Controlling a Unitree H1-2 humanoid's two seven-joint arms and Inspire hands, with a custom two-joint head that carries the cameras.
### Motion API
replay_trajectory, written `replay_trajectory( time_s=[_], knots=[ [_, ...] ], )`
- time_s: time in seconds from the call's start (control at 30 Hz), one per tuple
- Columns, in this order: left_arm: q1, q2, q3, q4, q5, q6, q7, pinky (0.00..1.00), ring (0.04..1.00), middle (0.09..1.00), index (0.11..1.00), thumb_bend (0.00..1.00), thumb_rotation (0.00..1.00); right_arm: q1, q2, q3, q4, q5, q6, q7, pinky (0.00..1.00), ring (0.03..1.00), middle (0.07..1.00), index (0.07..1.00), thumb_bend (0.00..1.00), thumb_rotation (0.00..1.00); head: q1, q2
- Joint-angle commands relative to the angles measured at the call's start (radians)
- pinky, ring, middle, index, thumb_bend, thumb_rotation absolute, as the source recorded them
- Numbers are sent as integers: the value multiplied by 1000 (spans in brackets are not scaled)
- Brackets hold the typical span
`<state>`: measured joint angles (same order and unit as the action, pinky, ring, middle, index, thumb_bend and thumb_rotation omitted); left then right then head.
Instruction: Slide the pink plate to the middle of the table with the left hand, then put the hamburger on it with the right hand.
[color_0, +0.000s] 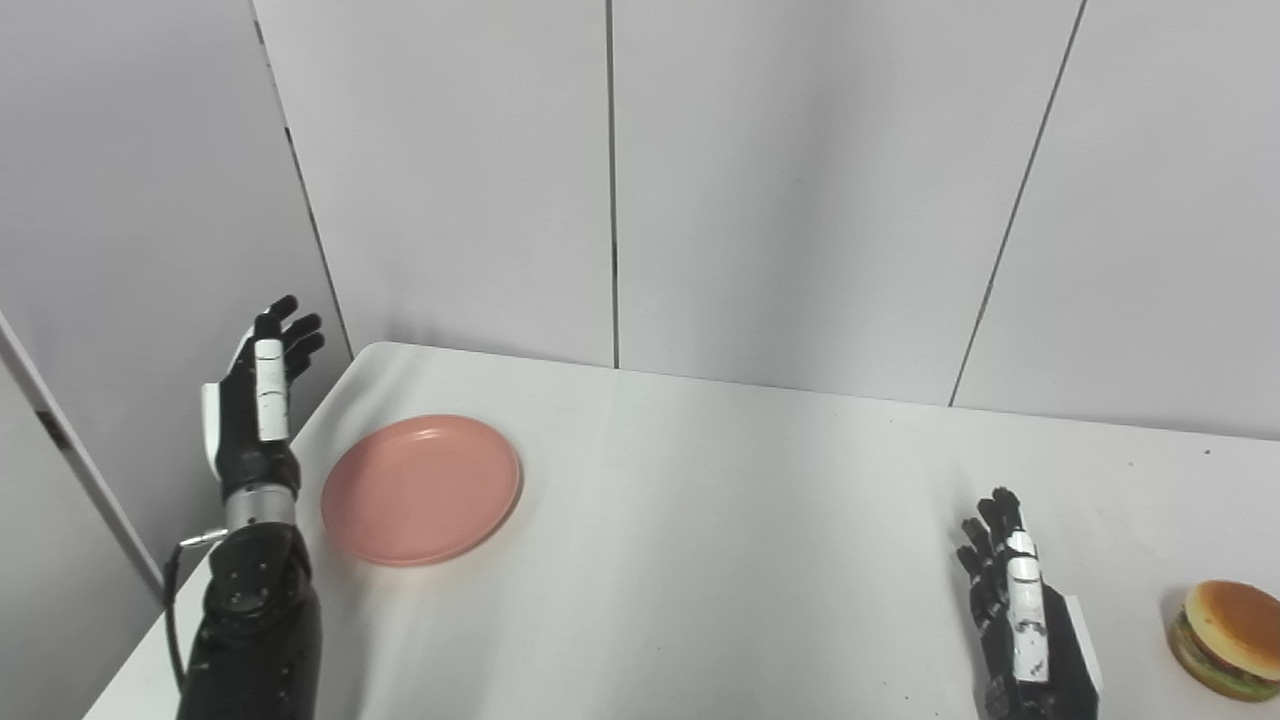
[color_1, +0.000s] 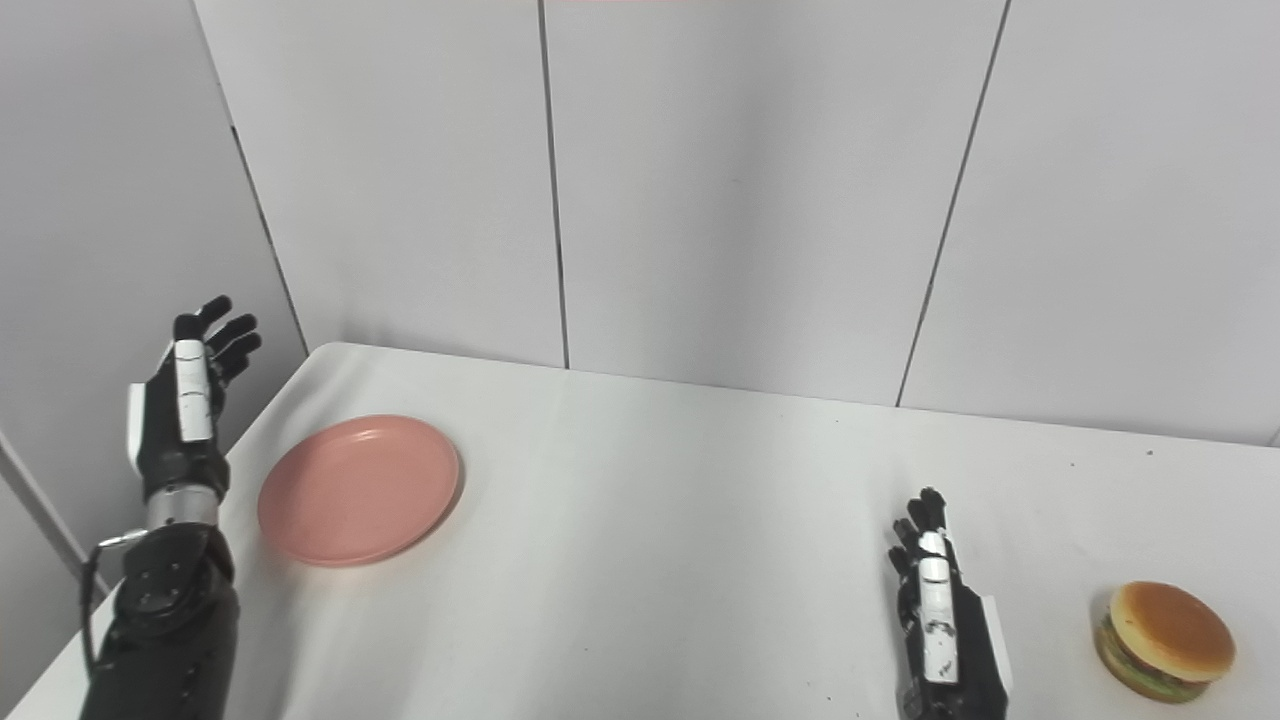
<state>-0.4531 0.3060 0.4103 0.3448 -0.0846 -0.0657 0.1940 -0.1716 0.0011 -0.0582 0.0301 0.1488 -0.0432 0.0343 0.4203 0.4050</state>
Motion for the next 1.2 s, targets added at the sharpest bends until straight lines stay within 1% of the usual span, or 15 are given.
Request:
replay_trajectory(
  time_s=[0.0, 0.07, 0.17, 0.23, 0.33, 0.47, 0.63, 0.7, 0.8, 0.9, 0.93, 1.03, 1.1, 1.17],
  knots=[
    [-42, 53, 14, 24, 0, -63, 19, 850, 748, 737, 747, 832, 1000, -18, 3, -3, -30, 9, -12, 3, 1000, 1000, 1000, 1000, 491, 985, 1, 1],
    [-42, 71, 15, 76, 3, -87, 19, 857, 735, 721, 734, 841, 1000, -17, 2, 0, -35, 2, -7, 0, 1000, 1000, 1000, 1000, 496, 977, 2, -1],
    [-53, 84, 26, 166, -21, -132, 18, 821, 711, 703, 712, 852, 1000, -16, -1, 0, -37, 8, -7, 4, 1000, 1000, 1000, 1000, 488, 985, 5, -3],
    [-60, 89, 30, 214, -38, -148, 17, 806, 704, 696, 706, 854, 1000, -16, -2, -1, -42, 16, -2, 9, 1000, 1000, 1000, 1000, 481, 988, 7, -2],
    [-64, 97, 26, 262, -49, -168, 8, 813, 708, 696, 703, 866, 1000, -14, 3, -3, -54, 17, 12, -3, 1000, 1000, 1000, 1000, 477, 960, 10, -1],
    [-63, 95, 8, 306, -47, -174, 5, 807, 710, 703, 704, 877, 1000, -12, 3, 0, -64, 11, 20, -12, 1000, 1000, 1000, 1000, 463, 964, 9, 0],
    [-58, 72, -8, 332, -102, -168, -47, 777, 727, 722, 725, 899, 1000, -12, -2, 1, -62, 13, 12, -6, 1000, 1000, 1000, 1000, 465, 976, 11, 1],
    [-53, 60, -18, 331, -107, -162, -52, 742, 717, 721, 731, 916, 1000, -11, -3, 2, -71, 18, 21, -3, 1000, 1000, 1000, 1000, 466, 976, 12, 3],
    [-49, 44, -33, 329, -105, -164, -45, 712, 715, 720, 724, 896, 1000, -10, -6, 4, -74, 9, 21, -7, 1000, 1000, 1000, 1000, 467, 973, 12, 4],
    [-48, 23, -49, 334, -107, -168, -48, 713, 714, 720, 721, 897, 1000, -9, -4, 4, -77, 7, 23, -10, 1000, 1000, 1000, 1000, 474, 984, 14, 6],
    [-46, 19, -54, 336, -105, -172, -50, 718, 720, 725, 723, 883, 1000, -9, -5, 3, -75, 10, 21, -6, 1000, 1000, 1000, 1000, 475, 986, 14, 6],
    [-43, 10, -77, 341, -95, -174, -53, 733, 733, 736, 733, 869, 1000, -7, -3, 0, -87, 18, 40, -7, 1000, 1000, 1000, 1000, 484, 974, 15, 8],
    [-42, 5, -91, 351, -102, -185, -71, 764, 747, 746, 744, 866, 1000, -9, -4, -1, -84, 23, 37, -5, 1000, 1000, 1000, 1000, 475, 968, 15, 9],
    [-41, -3, -103, 355, -112, -190, -87, 770, 750, 748, 749, 875, 1000, -9, -3, 1, -92, 21, 43, -8, 1000, 1000, 1000, 1000, 477, 968, 15, 9]
  ],
)
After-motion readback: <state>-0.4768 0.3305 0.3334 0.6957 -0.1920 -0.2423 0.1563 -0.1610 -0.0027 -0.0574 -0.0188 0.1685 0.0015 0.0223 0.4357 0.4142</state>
